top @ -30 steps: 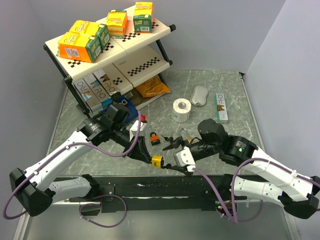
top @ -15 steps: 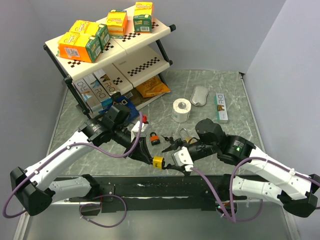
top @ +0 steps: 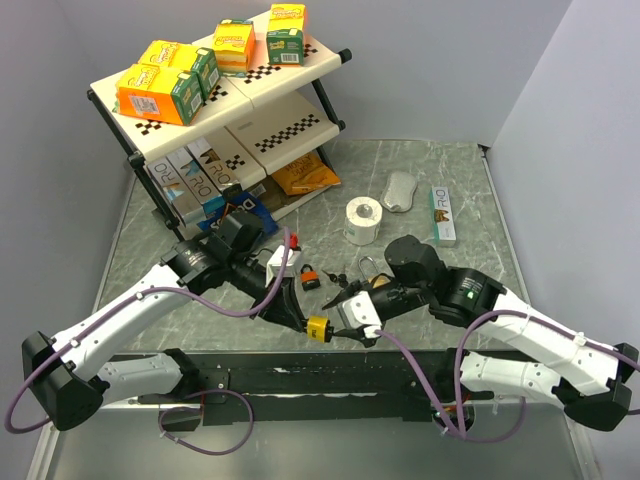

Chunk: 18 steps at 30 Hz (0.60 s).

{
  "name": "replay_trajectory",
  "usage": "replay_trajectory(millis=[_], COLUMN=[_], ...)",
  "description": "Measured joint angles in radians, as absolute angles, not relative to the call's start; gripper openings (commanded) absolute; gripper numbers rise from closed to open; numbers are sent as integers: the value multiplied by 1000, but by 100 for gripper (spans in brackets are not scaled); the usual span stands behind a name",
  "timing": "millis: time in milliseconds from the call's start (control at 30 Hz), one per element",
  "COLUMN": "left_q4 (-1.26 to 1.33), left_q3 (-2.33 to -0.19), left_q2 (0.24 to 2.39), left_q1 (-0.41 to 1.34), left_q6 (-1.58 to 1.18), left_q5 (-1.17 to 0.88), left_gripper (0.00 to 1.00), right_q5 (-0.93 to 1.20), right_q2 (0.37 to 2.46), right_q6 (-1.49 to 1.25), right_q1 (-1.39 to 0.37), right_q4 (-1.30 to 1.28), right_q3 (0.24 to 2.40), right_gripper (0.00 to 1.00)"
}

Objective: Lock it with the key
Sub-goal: Place the lock at the center of the board.

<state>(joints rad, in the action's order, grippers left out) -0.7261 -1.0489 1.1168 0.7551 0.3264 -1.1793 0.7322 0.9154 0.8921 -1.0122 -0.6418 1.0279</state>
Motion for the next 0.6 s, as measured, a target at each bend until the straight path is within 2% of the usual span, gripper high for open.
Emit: replay_trajectory(millis=[433, 600], left_q4=[-719, -689], left_q3=[-1041, -1009], left_q2=[1116, 1114], left_q1=[778, 796], left_q6=[289, 236], left_q5=[-1158, -1148], left_gripper=[1, 1], right_q5=[751, 743], right_q2=[936, 952], right_q6=[837, 791], right_q1=[-1017, -1024], right_q4=[-654, -663], right_q3=[1028, 1023], right_gripper=[52, 48])
